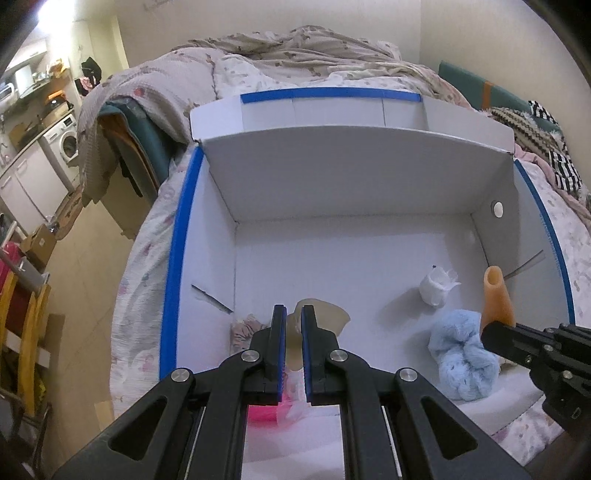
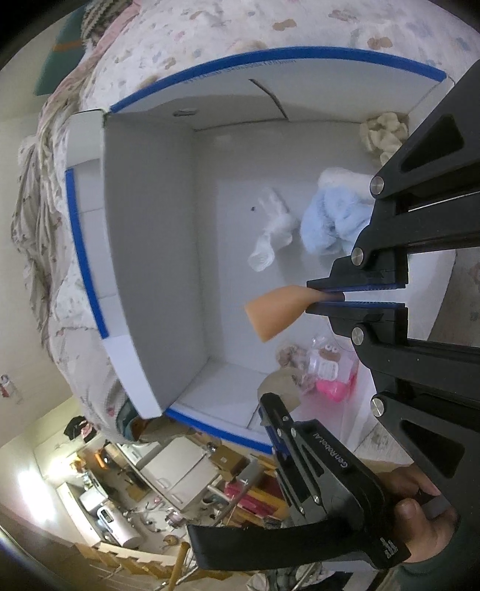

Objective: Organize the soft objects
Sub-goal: 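Carry the cardboard piece with the left tool while the right tool carries the tube over the box, then open the left tool dropping the cardboard piece while the right tool releases the tube into the box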

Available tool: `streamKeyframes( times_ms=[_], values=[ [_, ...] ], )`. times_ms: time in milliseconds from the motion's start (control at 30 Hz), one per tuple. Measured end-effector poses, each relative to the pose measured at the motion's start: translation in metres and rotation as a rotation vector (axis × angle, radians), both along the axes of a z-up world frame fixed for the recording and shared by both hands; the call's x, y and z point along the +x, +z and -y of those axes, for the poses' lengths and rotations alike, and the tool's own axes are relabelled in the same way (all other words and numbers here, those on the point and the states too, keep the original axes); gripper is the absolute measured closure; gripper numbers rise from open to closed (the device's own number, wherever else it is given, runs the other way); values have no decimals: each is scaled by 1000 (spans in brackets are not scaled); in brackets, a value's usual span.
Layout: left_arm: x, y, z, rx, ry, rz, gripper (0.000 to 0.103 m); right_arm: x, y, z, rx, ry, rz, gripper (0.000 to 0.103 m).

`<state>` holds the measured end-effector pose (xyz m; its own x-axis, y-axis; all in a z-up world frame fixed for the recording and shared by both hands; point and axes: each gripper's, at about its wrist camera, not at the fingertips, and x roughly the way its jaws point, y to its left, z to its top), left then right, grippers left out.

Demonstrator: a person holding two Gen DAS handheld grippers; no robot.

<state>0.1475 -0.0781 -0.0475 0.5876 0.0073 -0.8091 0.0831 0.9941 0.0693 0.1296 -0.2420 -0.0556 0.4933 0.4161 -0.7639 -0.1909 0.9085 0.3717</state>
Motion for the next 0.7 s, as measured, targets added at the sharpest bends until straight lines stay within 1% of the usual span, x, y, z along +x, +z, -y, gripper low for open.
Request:
streamKeyframes(
  times_ms=[233, 367, 433, 500, 533, 600, 667, 700],
  values=[
    [3, -7, 1, -35, -10, -25, 95, 4, -18, 4, -16, -29, -68, 97],
    [3, -10, 1, -48, -4, -33, 94, 6, -23, 4, -19, -38, -90, 97],
    [2, -10, 1, -46, -1, -33, 90, 6, -23, 4, -19, -39, -93, 97],
    [2, -11, 1, -55, -3, -40, 72, 6, -24, 5, -18, -41, -94, 97],
    [2, -11, 1, -76, -9, -48, 67, 6, -23, 5, -11, -41, -94, 97],
    [0, -9, 1, -82, -5, -39, 42, 7, -21, 5, 1, -39, -83, 97],
    [-4, -2, 2, -63, 0, 6, 33, 7, -18, 4, 7, -35, -68, 97],
    [-6, 2, 3, -53, 1, 29, 32, 6, -17, 4, 9, -34, -61, 97]
  ],
)
